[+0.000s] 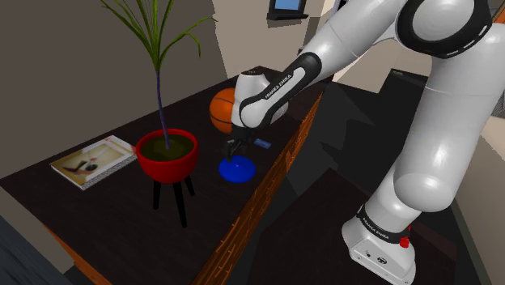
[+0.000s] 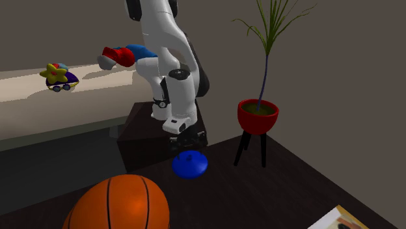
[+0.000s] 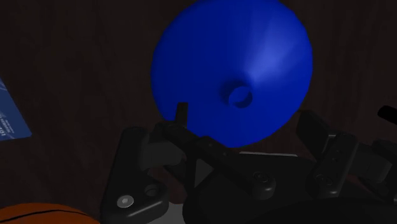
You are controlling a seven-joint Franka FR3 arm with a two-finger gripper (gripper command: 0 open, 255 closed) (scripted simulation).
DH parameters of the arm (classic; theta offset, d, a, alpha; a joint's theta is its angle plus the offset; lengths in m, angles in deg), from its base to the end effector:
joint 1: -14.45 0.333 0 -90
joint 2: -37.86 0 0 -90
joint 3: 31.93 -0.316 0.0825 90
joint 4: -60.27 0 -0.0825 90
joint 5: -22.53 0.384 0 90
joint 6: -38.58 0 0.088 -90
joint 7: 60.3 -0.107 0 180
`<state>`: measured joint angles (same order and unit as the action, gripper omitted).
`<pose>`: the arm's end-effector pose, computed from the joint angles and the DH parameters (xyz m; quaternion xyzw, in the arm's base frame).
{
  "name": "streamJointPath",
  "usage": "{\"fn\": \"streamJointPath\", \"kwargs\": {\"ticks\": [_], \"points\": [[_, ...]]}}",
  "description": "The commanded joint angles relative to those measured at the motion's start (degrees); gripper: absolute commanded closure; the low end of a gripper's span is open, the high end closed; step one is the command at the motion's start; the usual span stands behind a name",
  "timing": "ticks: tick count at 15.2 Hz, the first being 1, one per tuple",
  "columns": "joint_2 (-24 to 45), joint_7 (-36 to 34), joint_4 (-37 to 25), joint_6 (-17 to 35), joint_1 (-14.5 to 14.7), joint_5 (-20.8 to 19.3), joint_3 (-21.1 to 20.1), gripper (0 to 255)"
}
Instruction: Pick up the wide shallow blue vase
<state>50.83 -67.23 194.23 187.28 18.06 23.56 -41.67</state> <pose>0.5073 0.1212 0.2431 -0.9985 -0.0459 -0.0125 0.0264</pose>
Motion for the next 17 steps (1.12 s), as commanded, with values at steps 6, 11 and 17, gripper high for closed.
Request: {"fn": "streamJointPath", "kwargs": {"ticks": [6,11,17], "points": [[0.97,-0.08,0.20,1.18,0.05,-0.22,0.11,255],[0.95,-0.09,0.21,1.17,0.06,-0.22,0.11,255],[-2.22,0.23,-0.16,-2.32,-0.15,0.51,-0.24,255]]}}
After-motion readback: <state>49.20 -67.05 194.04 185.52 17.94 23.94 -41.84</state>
